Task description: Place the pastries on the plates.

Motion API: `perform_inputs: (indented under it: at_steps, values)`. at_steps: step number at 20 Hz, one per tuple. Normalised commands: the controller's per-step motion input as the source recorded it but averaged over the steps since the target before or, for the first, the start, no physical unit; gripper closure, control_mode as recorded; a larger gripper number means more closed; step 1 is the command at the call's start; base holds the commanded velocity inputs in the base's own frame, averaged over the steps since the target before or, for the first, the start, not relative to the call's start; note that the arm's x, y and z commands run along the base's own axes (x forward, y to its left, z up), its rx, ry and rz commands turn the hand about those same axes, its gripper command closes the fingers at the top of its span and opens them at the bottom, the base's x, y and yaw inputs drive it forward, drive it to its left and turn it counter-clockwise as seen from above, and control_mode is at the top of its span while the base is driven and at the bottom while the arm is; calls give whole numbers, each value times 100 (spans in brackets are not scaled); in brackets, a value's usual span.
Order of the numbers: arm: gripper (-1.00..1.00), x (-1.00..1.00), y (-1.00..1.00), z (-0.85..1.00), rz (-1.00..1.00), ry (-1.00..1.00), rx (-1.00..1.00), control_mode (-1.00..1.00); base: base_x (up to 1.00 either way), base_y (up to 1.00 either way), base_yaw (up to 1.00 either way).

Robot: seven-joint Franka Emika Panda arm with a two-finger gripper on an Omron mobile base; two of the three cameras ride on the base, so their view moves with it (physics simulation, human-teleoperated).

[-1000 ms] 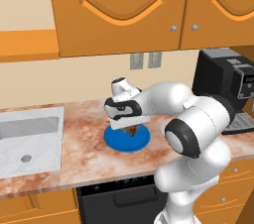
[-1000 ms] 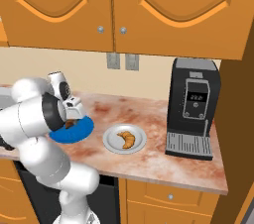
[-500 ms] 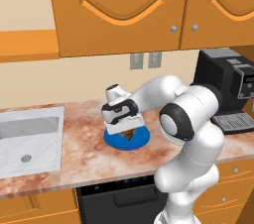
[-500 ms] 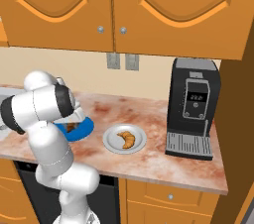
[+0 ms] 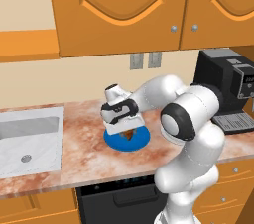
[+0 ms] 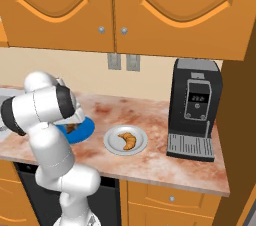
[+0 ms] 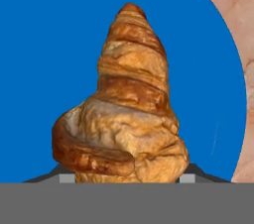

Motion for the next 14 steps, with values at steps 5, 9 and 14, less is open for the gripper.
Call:
perform_inputs:
  at_steps: [5,9,14]
  values:
    - [-100,-37,0,42,0,-5,0,-100,0,0,0]
    - [-100,-44,0,66,-1,-13,-1,-100,0,0,0]
    - [-100,-59,0,51,-1,-13,0,-100,0,0,0]
